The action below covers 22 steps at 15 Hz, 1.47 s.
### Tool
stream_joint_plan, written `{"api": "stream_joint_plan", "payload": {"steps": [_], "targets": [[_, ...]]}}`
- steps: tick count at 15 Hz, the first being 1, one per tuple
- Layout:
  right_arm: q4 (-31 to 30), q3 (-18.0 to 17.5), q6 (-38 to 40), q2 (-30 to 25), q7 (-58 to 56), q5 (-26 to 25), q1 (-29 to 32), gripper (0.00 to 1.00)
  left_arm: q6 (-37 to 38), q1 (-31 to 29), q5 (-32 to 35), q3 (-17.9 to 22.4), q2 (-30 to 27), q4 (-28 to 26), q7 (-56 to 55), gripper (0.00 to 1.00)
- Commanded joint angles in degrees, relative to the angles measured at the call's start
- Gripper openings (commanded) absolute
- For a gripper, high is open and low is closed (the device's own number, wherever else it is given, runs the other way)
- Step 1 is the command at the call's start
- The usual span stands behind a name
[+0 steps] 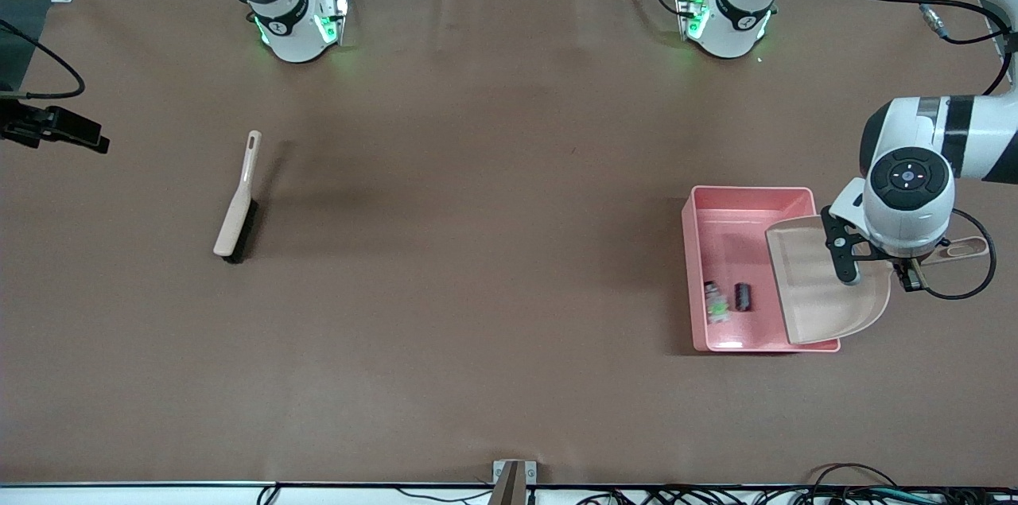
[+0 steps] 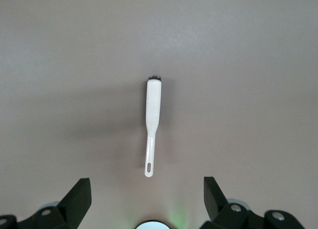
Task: Clean e-waste and dump in bin
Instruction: 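Tilt the dustpan over the pink bin with the left gripper, dumping the parts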
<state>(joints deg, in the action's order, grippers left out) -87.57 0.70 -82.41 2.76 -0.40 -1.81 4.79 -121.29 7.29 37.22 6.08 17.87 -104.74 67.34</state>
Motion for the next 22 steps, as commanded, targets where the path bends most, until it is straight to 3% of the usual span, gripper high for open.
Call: {"api": "stream_joint_plan", "payload": {"steps": [1, 5, 9, 12, 17, 22], "targets": [[-0.9, 1.1, 1.2, -1.2, 0.2, -0.7, -1.5, 1.0, 1.0, 0.2, 0.3, -0.1, -3.4, 0.2, 0.2, 0.0], [-0.6, 0.7, 1.5, -1.4, 0.7, -0.7, -1.8, 1.0, 1.0, 0.4, -9.5, -2.1, -8.0, 0.3, 0.2, 0.0], [-0.8, 1.1, 1.5, -1.4, 0.8, -0.5, -1.2, 1.0, 8.4, 1.7, -15.2, -9.1, -8.0, 5.7, -5.1, 0.0], [-1.1, 1.1, 1.5, -1.4, 0.8, -0.5, -0.4, 1.0, 9.1, 1.9, -17.4, -15.4, -8.0, 5.7, -13.3, 0.0], [-2.3, 1.1, -0.1, -1.4, 0.8, -0.4, -0.8, 1.0, 7.4, 5.5, -18.0, -22.6, -3.3, 5.9, -30.7, 0.0], [-10.7, 0.8, -6.4, -7.3, 0.7, -0.4, -1.0, 1.0, 2.0, 11.5, -19.9, -23.4, 3.8, 5.8, -38.8, 0.0]]}}
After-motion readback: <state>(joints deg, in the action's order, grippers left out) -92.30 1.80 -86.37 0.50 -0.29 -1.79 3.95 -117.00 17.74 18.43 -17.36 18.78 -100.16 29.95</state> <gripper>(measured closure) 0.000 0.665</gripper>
